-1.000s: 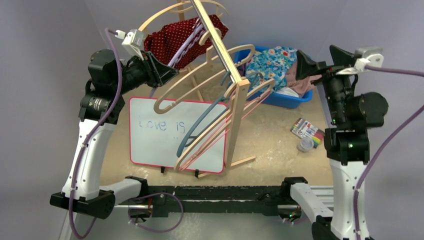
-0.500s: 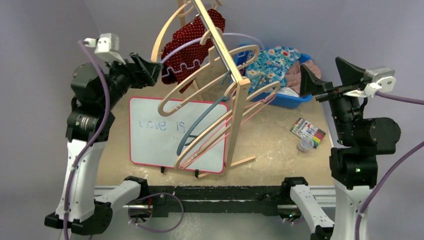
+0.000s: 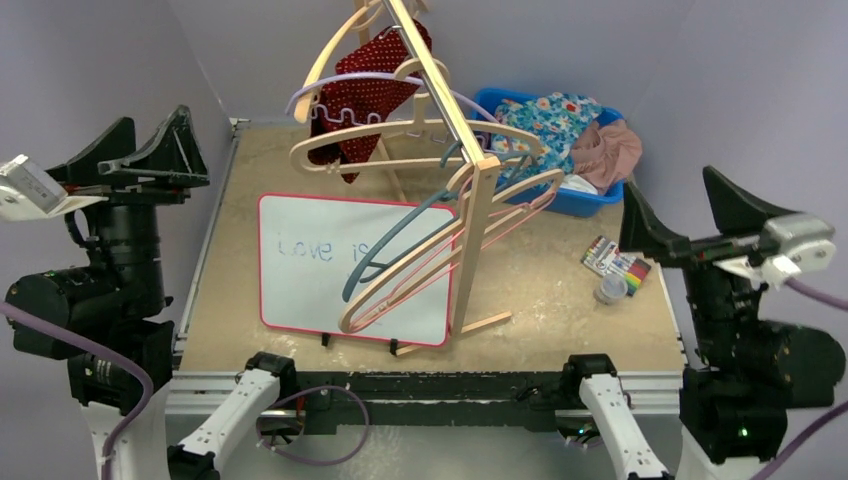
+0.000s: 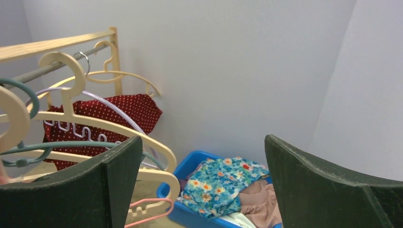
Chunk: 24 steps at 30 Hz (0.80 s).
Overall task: Remove the skirt from the hanger
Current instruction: Reset both arms
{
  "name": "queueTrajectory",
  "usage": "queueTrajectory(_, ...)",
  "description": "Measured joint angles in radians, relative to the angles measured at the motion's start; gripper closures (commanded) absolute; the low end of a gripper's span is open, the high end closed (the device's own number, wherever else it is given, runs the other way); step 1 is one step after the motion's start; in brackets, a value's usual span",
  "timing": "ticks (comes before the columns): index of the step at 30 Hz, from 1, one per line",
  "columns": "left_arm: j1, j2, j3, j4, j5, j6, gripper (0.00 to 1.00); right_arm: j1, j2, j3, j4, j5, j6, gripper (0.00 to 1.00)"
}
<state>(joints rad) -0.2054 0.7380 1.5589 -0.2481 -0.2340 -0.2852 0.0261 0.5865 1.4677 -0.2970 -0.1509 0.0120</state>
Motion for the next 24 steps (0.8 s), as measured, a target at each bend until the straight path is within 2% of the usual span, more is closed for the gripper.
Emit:
queueTrajectory(8, -0.078, -0.003, 0.012, -0.017, -0.125, 0.098, 0.14, 0.002, -0.124, 0.050, -0.095, 0.089, -0.024, 0.01)
queueTrajectory(15, -0.106, -0.007, 0.000, -0.023, -0.159, 0.140, 0.14, 0.002, -0.121, 0.099, -0.121, 0.161, -0.031, 0.01)
queueTrajectory(24, -0.111, -0.022, 0.000, -0.023, -0.176, 0.159, 0.14, 0.002, -0.088, 0.093, -0.132, 0.169, -0.034, 0.01)
